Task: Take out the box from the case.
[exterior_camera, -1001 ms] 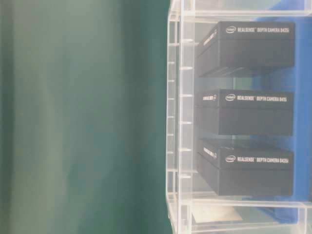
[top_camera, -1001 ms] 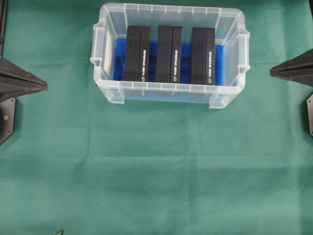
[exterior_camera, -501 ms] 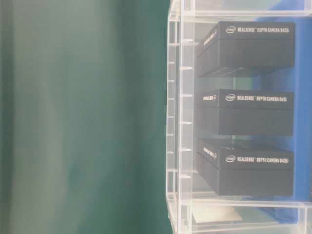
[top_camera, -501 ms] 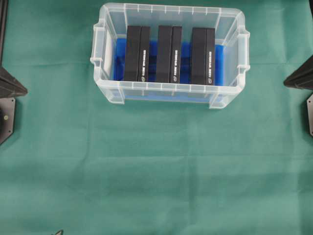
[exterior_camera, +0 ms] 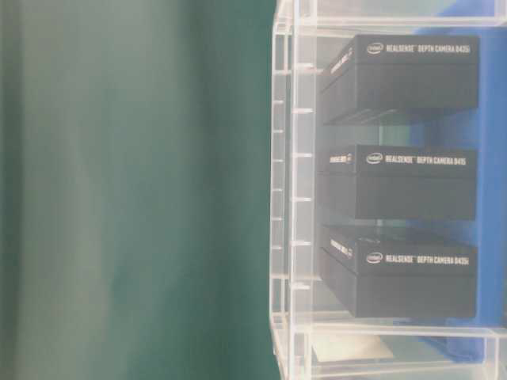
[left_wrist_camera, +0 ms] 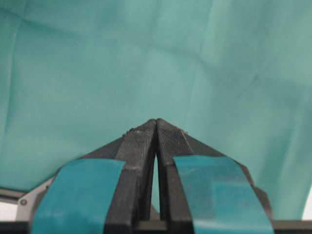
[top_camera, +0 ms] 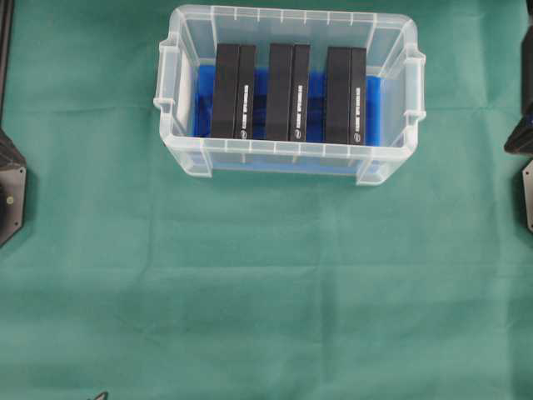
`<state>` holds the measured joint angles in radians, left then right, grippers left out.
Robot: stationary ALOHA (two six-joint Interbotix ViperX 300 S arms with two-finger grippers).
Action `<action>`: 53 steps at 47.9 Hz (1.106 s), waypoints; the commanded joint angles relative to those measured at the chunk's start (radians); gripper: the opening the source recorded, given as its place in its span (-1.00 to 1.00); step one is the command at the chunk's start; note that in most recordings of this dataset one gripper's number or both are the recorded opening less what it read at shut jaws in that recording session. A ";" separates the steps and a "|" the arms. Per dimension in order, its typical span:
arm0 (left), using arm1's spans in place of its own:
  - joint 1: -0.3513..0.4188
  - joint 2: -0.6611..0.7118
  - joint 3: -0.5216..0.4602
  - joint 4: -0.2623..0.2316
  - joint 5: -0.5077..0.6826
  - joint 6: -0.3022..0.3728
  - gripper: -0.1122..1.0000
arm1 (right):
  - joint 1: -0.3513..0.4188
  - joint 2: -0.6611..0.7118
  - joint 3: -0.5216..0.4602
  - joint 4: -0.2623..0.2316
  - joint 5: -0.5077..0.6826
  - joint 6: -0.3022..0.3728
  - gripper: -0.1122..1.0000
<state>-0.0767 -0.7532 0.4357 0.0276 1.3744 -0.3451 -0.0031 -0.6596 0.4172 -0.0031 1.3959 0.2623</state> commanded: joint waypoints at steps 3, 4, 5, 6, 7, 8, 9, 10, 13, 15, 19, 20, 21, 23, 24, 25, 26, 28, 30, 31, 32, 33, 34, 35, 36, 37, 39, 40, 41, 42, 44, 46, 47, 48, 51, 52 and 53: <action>-0.003 0.009 -0.041 0.002 0.003 -0.006 -0.77 | 0.003 0.014 -0.038 0.000 0.011 0.028 -0.78; -0.003 0.011 -0.046 0.002 0.005 -0.011 -0.77 | 0.002 0.015 -0.040 0.000 0.014 0.040 -0.78; -0.003 0.012 -0.048 0.002 0.005 -0.015 -0.77 | 0.003 0.017 -0.043 0.002 0.020 0.055 -0.78; -0.003 0.015 -0.051 0.002 0.005 -0.025 -0.77 | 0.002 0.018 -0.044 0.002 0.026 0.075 -0.78; -0.003 0.020 -0.055 0.002 0.005 -0.034 -0.77 | 0.003 0.021 -0.046 0.000 0.035 0.098 -0.78; -0.003 0.023 -0.058 0.002 0.005 -0.046 -0.77 | 0.002 0.023 -0.048 0.000 0.044 0.123 -0.78; -0.003 0.028 -0.064 0.002 0.005 -0.063 -0.77 | 0.002 0.026 -0.049 0.000 0.055 0.150 -0.78; -0.003 0.032 -0.067 0.002 0.005 -0.083 -0.77 | 0.002 0.029 -0.051 -0.002 0.066 0.179 -0.78; -0.003 0.049 -0.080 0.002 0.006 -0.175 -0.77 | 0.002 0.037 -0.054 -0.006 0.103 0.284 -0.78; -0.003 0.060 -0.087 0.002 0.012 -0.241 -0.77 | 0.002 0.041 -0.055 -0.009 0.130 0.365 -0.78; -0.003 0.080 -0.101 0.006 0.043 -0.396 -0.77 | 0.000 0.052 -0.057 -0.018 0.186 0.571 -0.78; -0.003 0.086 -0.103 0.008 0.054 -0.439 -0.77 | 0.000 0.054 -0.057 -0.020 0.198 0.620 -0.78; -0.003 0.091 -0.104 0.009 0.067 -0.482 -0.77 | 0.000 0.054 -0.057 -0.023 0.209 0.663 -0.78; 0.000 0.101 -0.109 0.014 0.104 -0.595 -0.77 | 0.000 0.054 -0.058 -0.023 0.232 0.753 -0.78; 0.002 0.107 -0.112 0.014 0.121 -0.641 -0.77 | 0.002 0.054 -0.057 -0.025 0.241 0.798 -0.78; 0.005 0.110 -0.114 0.014 0.138 -0.686 -0.77 | 0.002 0.054 -0.057 -0.025 0.249 0.839 -0.78; 0.005 0.114 -0.115 0.014 0.155 -0.727 -0.77 | 0.000 0.052 -0.058 -0.025 0.261 0.894 -0.78; 0.005 0.118 -0.117 0.014 0.189 -0.801 -0.77 | 0.000 0.054 -0.058 -0.025 0.272 0.959 -0.78; 0.003 0.118 -0.117 0.014 0.212 -0.862 -0.77 | 0.003 0.054 -0.058 -0.025 0.278 1.003 -0.78; 0.002 0.117 -0.117 0.014 0.222 -0.884 -0.77 | 0.003 0.054 -0.057 -0.026 0.279 1.017 -0.78; 0.000 0.117 -0.115 0.017 0.229 -0.899 -0.77 | 0.003 0.054 -0.058 -0.029 0.279 1.026 -0.78; -0.002 0.115 -0.115 0.018 0.233 -0.908 -0.77 | 0.003 0.055 -0.058 -0.032 0.279 1.032 -0.78; -0.003 0.114 -0.115 0.020 0.235 -0.916 -0.77 | 0.003 0.057 -0.058 -0.034 0.279 1.034 -0.78; -0.003 0.114 -0.114 0.021 0.235 -0.920 -0.77 | 0.003 0.057 -0.057 -0.037 0.279 1.037 -0.78; -0.003 0.112 -0.114 0.021 0.233 -0.922 -0.77 | 0.003 0.058 -0.057 -0.038 0.279 1.039 -0.78; -0.003 0.114 -0.114 0.021 0.235 -0.922 -0.77 | 0.003 0.060 -0.058 -0.041 0.279 1.039 -0.78; -0.003 0.114 -0.114 0.023 0.233 -0.925 -0.77 | 0.003 0.064 -0.060 -0.048 0.279 1.040 -0.78; -0.003 0.114 -0.114 0.023 0.235 -0.925 -0.77 | 0.003 0.066 -0.060 -0.051 0.279 1.040 -0.78; -0.003 0.114 -0.115 0.025 0.235 -0.925 -0.77 | 0.003 0.069 -0.061 -0.052 0.279 1.040 -0.78; -0.002 0.115 -0.115 0.025 0.235 -0.927 -0.77 | 0.003 0.071 -0.063 -0.055 0.279 1.042 -0.78; 0.002 0.117 -0.115 0.025 0.235 -0.925 -0.77 | 0.002 0.075 -0.063 -0.060 0.279 1.043 -0.78; 0.008 0.120 -0.117 0.028 0.235 -0.925 -0.77 | -0.003 0.081 -0.064 -0.067 0.279 1.045 -0.78; 0.011 0.120 -0.117 0.031 0.235 -0.923 -0.77 | -0.008 0.084 -0.066 -0.074 0.279 1.046 -0.78; 0.017 0.120 -0.117 0.034 0.235 -0.922 -0.77 | -0.011 0.086 -0.067 -0.078 0.279 1.048 -0.78; 0.037 0.121 -0.117 0.046 0.235 -0.917 -0.77 | -0.029 0.092 -0.069 -0.098 0.278 1.048 -0.78; 0.043 0.120 -0.117 0.049 0.235 -0.916 -0.77 | -0.035 0.094 -0.069 -0.104 0.278 1.048 -0.78; 0.052 0.120 -0.117 0.052 0.235 -0.914 -0.77 | -0.044 0.095 -0.069 -0.112 0.276 1.045 -0.78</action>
<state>-0.0537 -0.6320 0.3451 0.0644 1.6091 -1.2625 -0.0245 -0.5676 0.3728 -0.0936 1.6736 1.3085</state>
